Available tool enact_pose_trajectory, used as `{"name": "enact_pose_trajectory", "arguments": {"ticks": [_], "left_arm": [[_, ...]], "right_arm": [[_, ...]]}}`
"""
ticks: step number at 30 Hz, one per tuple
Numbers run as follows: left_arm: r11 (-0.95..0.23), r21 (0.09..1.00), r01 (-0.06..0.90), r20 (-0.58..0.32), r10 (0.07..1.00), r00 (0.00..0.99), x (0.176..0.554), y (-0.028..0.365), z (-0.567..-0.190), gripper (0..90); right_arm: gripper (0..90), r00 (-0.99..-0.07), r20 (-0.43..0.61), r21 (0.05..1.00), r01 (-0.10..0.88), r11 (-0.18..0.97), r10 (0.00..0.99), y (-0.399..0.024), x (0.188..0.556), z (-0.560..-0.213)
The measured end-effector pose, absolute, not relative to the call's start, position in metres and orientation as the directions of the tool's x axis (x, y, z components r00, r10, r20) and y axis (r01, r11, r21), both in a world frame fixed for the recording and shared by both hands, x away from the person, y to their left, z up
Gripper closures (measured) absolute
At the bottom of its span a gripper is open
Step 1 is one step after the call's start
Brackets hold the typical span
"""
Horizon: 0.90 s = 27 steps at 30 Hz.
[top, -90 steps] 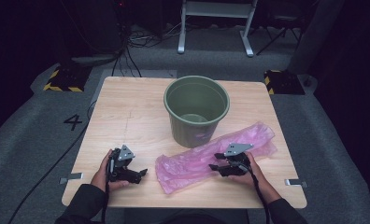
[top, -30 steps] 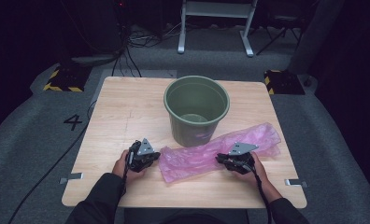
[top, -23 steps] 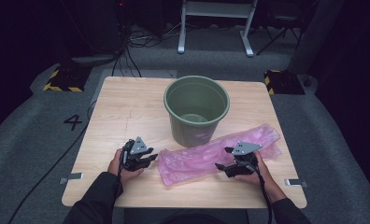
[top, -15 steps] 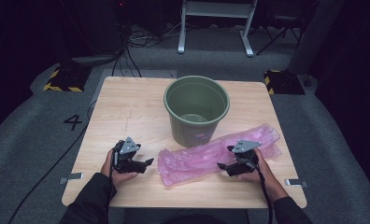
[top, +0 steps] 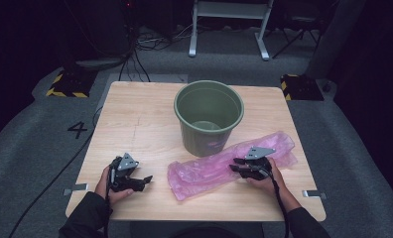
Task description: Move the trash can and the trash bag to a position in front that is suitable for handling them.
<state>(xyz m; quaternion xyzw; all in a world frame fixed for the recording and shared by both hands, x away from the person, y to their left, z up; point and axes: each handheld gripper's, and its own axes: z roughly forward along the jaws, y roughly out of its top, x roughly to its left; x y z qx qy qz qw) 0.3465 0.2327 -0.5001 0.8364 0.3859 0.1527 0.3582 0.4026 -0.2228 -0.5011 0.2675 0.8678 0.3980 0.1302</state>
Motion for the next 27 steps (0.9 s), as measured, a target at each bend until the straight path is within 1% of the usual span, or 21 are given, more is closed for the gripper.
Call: {"name": "enact_pose_trajectory", "arguments": {"ticks": [1,2,4,5,6,7,8,15,21,27], "left_arm": [[-0.454,0.706,0.543,-0.012,0.760,0.650,0.348,0.232,-0.501,21.8],[-0.451,0.706,0.545,-0.008,0.765,0.644,0.348,0.231,-0.502,21.8],[-0.456,0.711,0.535,-0.004,0.758,0.652,0.348,0.230,-0.502,21.7],[-0.456,0.711,0.535,-0.004,0.758,0.652,0.348,0.230,-0.502,21.7],[-0.455,0.713,0.533,-0.005,0.758,0.653,0.348,0.229,-0.503,21.7],[-0.454,0.715,0.532,-0.005,0.758,0.652,0.348,0.229,-0.503,21.7],[-0.452,0.720,0.526,-0.005,0.755,0.655,0.348,0.230,-0.504,21.7],[-0.463,0.720,0.517,-0.005,0.741,0.672,0.343,0.232,-0.504,21.8],[-0.465,0.718,0.518,-0.002,0.743,0.670,0.343,0.233,-0.504,20.8],[-0.465,0.719,0.516,-0.002,0.741,0.671,0.344,0.233,-0.504,19.7]], "right_arm": [[71.5,-0.824,-0.015,0.760,0.359,0.542,0.567,-0.222,0.403,-0.501],[77.4,-0.822,-0.017,0.762,0.358,0.540,0.569,-0.220,0.403,-0.501],[81.4,-0.823,-0.014,0.765,0.357,0.537,0.567,-0.220,0.404,-0.501],[81.4,-0.823,-0.014,0.765,0.357,0.537,0.567,-0.220,0.404,-0.501],[85.7,-0.823,-0.016,0.766,0.355,0.536,0.568,-0.219,0.405,-0.501],[85.7,-0.823,-0.016,0.766,0.355,0.536,0.568,-0.219,0.405,-0.501],[88.2,-0.822,-0.023,0.764,0.353,0.541,0.569,-0.218,0.405,-0.501],[90.0,-0.826,-0.037,0.779,0.328,0.534,0.562,-0.220,0.403,-0.496],[90.0,-0.831,-0.040,0.821,0.288,0.492,0.555,-0.229,0.396,-0.484],[90.0,-0.822,-0.068,0.853,0.246,0.461,0.565,-0.239,0.390,-0.472]]}}
